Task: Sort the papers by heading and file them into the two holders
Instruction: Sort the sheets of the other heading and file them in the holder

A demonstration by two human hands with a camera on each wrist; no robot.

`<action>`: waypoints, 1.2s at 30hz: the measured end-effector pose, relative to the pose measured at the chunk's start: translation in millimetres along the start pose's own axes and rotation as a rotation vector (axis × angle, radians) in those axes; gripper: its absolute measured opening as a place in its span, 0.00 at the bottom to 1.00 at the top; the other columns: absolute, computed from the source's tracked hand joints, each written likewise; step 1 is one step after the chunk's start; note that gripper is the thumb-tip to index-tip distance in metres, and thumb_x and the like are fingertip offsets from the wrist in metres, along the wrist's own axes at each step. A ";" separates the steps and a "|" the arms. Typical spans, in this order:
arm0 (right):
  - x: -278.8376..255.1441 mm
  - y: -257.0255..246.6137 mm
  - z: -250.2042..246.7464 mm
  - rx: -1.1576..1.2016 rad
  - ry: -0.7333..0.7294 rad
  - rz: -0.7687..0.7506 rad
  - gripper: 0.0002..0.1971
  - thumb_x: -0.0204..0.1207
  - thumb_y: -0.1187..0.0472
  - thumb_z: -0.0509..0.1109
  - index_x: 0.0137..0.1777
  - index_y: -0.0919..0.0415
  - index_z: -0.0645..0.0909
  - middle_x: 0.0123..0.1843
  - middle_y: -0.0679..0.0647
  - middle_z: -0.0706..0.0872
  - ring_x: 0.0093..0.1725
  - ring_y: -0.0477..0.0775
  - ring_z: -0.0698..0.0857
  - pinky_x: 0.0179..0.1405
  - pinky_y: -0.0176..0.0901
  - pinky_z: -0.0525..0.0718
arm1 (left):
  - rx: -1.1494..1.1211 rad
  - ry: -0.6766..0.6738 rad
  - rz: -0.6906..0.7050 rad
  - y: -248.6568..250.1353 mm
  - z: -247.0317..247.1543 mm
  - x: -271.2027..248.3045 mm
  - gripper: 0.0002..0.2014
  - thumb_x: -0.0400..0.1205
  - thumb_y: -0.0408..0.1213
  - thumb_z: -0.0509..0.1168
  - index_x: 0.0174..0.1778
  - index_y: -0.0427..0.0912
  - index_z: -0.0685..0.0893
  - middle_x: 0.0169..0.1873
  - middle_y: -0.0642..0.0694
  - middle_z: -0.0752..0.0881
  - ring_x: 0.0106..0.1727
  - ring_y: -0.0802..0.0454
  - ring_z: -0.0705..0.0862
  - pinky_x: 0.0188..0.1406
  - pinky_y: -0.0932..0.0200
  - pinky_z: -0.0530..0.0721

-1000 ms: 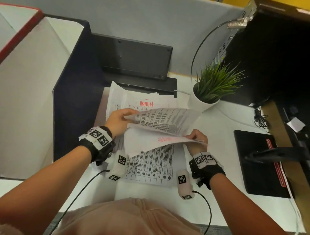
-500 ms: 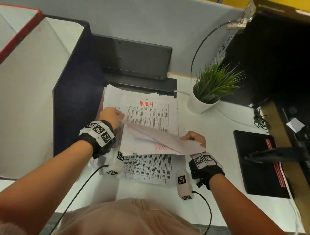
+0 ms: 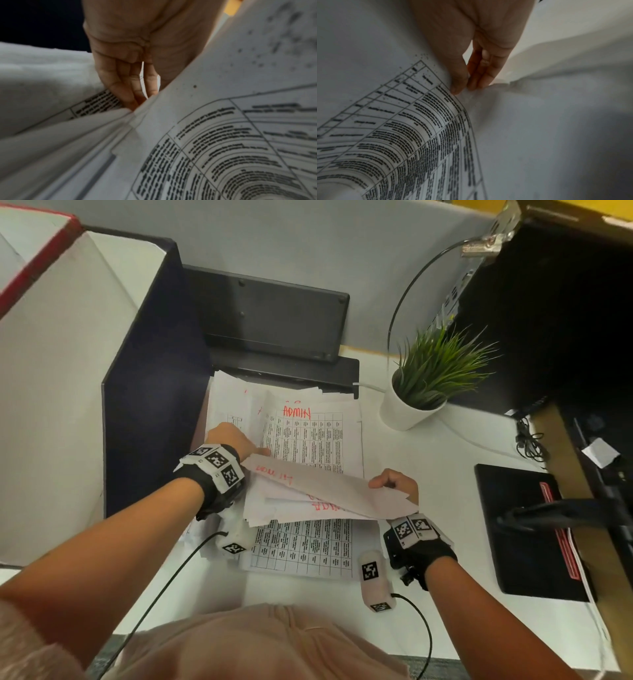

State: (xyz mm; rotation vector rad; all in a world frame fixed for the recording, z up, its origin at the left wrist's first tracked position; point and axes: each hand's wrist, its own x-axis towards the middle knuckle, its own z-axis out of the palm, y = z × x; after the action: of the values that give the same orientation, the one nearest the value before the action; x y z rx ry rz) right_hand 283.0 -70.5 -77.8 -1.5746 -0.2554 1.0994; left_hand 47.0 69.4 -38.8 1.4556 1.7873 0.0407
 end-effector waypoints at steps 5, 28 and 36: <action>2.9 -0.7 0.6 0.031 -0.003 0.005 0.18 0.59 0.78 0.66 0.12 0.60 0.78 0.24 0.53 0.79 0.28 0.54 0.76 0.24 0.33 0.78 | -0.122 0.050 0.116 -2.2 5.2 -3.4 0.11 0.69 0.40 0.78 0.25 0.43 0.84 0.29 0.46 0.86 0.35 0.50 0.85 0.34 0.61 0.82; 4.1 3.2 -3.0 -0.431 -0.130 -0.303 0.15 0.66 0.84 0.69 0.33 0.63 0.83 0.27 0.45 0.83 0.25 0.34 0.79 0.25 0.19 0.74 | -0.437 -0.144 0.288 -7.5 -10.2 -11.8 0.15 0.78 0.20 0.59 0.38 0.39 0.89 0.51 0.42 0.86 0.51 0.47 0.83 0.54 0.55 0.82; 15.5 15.5 -10.2 -0.167 -0.151 -0.202 0.16 0.49 0.75 0.66 0.12 0.53 0.79 0.16 0.42 0.79 0.18 0.38 0.75 0.24 0.29 0.76 | -0.158 0.077 -0.066 -6.0 -17.2 1.6 0.17 0.75 0.38 0.73 0.53 0.28 0.84 0.50 0.34 0.88 0.49 0.41 0.87 0.54 0.45 0.86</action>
State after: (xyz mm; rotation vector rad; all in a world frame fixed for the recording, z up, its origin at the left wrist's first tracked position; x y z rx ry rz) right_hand 293.1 -71.9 -99.8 -1.5748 -0.6088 1.0597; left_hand 31.9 76.4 -31.1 1.2980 1.8487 0.2021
